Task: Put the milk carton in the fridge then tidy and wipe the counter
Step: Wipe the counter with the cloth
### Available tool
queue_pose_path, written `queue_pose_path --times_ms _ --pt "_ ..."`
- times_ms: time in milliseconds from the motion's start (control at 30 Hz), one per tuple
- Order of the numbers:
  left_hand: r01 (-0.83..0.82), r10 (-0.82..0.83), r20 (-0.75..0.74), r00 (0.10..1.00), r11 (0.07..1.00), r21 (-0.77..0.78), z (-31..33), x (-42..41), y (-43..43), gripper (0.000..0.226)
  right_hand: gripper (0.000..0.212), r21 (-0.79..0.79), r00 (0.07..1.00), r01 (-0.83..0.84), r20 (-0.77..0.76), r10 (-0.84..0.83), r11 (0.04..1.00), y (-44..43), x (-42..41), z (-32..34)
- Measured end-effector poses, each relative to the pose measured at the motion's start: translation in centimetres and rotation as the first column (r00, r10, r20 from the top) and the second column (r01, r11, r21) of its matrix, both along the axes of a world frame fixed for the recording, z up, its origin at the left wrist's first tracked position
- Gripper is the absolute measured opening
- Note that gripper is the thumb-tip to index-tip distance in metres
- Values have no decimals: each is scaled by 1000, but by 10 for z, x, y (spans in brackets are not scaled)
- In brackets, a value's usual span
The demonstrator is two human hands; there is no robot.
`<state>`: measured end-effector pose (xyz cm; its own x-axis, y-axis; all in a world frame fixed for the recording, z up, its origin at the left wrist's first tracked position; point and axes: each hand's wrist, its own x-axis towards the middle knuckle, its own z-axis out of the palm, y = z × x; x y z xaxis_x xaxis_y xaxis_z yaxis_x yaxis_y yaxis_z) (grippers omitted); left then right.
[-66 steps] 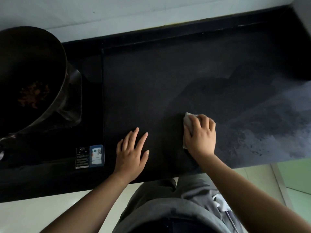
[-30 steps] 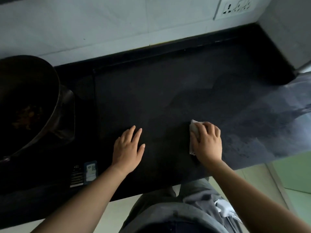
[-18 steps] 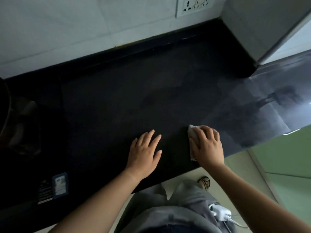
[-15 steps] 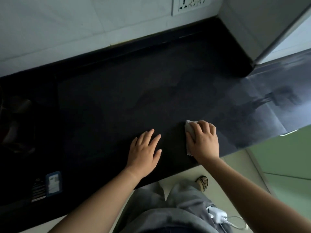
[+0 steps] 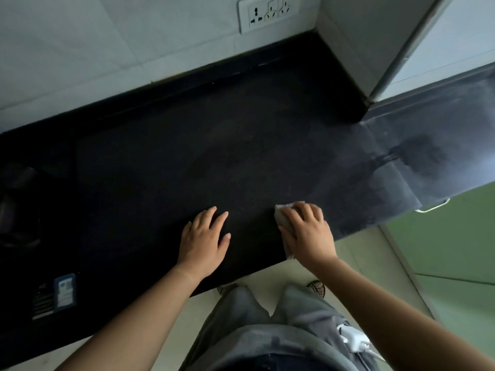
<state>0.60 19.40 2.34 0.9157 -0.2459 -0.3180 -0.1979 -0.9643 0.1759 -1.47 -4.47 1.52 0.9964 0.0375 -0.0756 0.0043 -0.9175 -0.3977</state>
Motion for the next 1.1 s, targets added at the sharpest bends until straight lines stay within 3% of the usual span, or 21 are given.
queue_pose_path --times_ms 100,233,433,533,633,800,933,1100 --pt "-18 18 1 1000 1000 -16 7 2 -16 52 37 43 989 147 -34 -145 988 -11 13 7" --pt "16 -16 21 1000 999 -44 16 -1 -55 52 37 59 991 92 -107 -86 994 -28 4 15" --pt "44 -50 -17 999 967 -253 28 -28 -145 51 33 294 966 260 -71 -250 920 -107 -59 34" --pt "-36 -20 -117 993 888 -458 34 -50 -196 45 30 389 928 370 -105 -358 844 -154 -94 45" --pt "-53 -63 -184 981 824 -565 43 -62 -244 39 27 477 870 475 -129 -475 740 -195 -123 53" --pt "30 -236 -244 940 774 -632 57 -61 -303 39 25 565 755 588 -129 -643 578 -244 -170 63" --pt "-14 -250 -307 918 755 -655 61 -48 -328 25 23 589 633 681 -175 -754 435 -269 -188 69" --pt "26 -264 -281 923 770 -638 57 -8 -364 25 22 579 584 718 -202 -786 385 -308 -157 70"
